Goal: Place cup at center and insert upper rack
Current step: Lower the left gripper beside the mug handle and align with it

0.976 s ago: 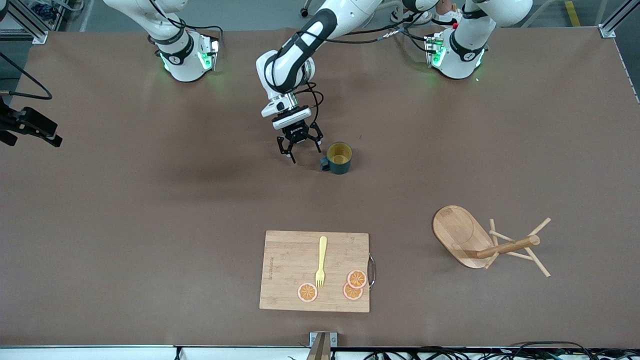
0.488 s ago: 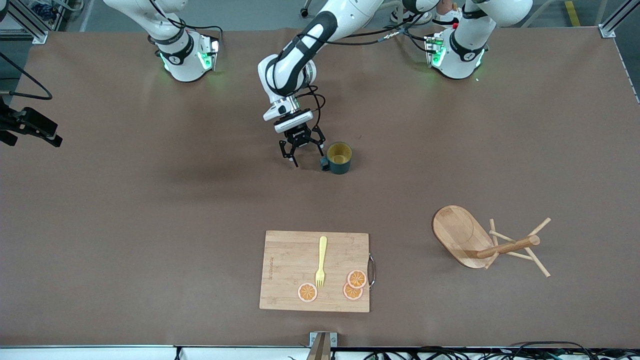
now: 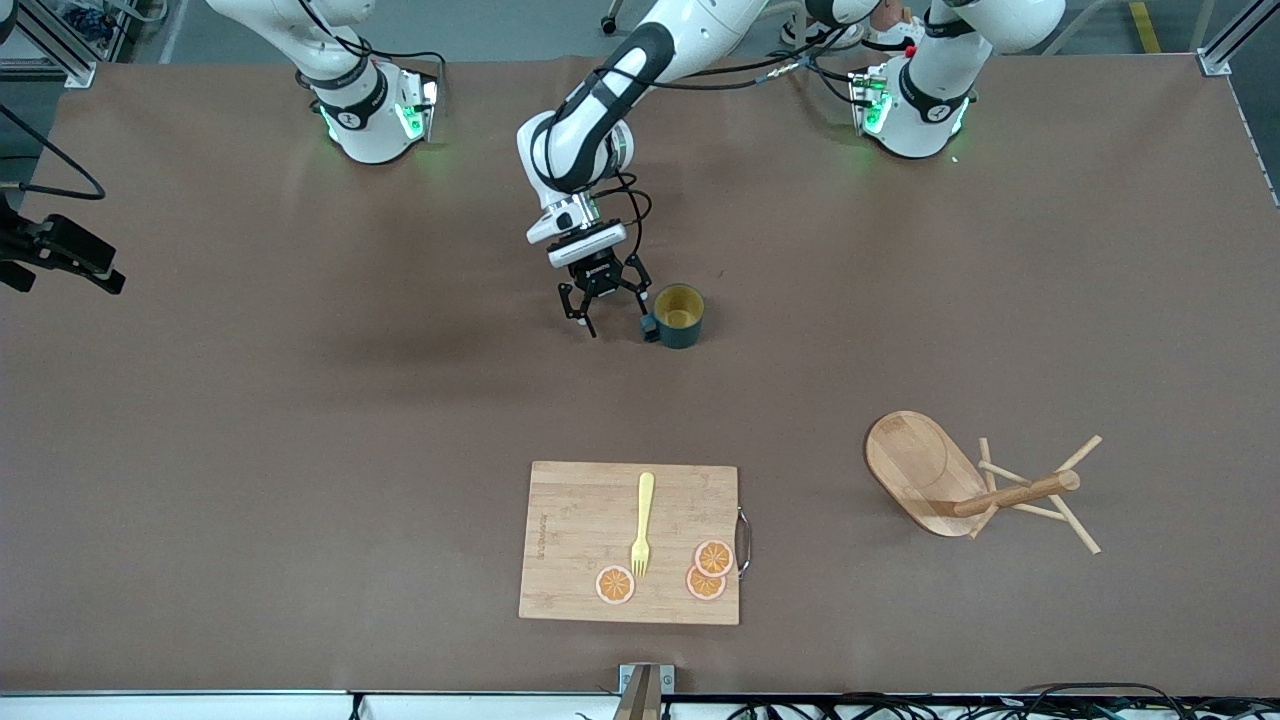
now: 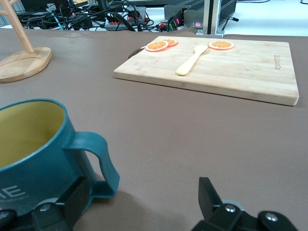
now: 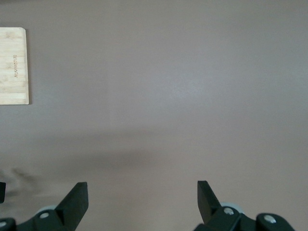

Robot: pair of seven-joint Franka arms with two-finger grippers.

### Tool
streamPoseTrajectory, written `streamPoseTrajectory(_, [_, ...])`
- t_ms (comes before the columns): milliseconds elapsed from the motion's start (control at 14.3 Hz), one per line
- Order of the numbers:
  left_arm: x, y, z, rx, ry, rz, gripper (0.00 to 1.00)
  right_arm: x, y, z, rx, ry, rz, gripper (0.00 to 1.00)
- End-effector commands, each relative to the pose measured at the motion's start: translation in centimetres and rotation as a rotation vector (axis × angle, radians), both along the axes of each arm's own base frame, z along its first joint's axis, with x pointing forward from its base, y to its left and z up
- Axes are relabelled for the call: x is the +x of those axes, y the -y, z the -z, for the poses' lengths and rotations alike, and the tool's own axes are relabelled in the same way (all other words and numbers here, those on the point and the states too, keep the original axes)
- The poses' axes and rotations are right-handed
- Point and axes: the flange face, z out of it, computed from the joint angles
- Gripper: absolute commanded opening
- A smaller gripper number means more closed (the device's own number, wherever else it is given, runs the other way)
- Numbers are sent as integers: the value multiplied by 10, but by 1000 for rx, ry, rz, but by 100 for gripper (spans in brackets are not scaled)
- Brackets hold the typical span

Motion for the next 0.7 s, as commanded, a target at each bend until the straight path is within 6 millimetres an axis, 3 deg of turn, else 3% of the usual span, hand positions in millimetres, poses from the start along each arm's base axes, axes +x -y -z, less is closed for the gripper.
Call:
streamPoseTrajectory(0, [3, 3, 3, 15, 37, 11, 100, 1, -3, 0, -17, -4, -7, 100])
streamPoseTrajectory(627, [13, -3, 8, 35, 56, 12, 100, 1, 1, -1, -19, 1, 1, 100])
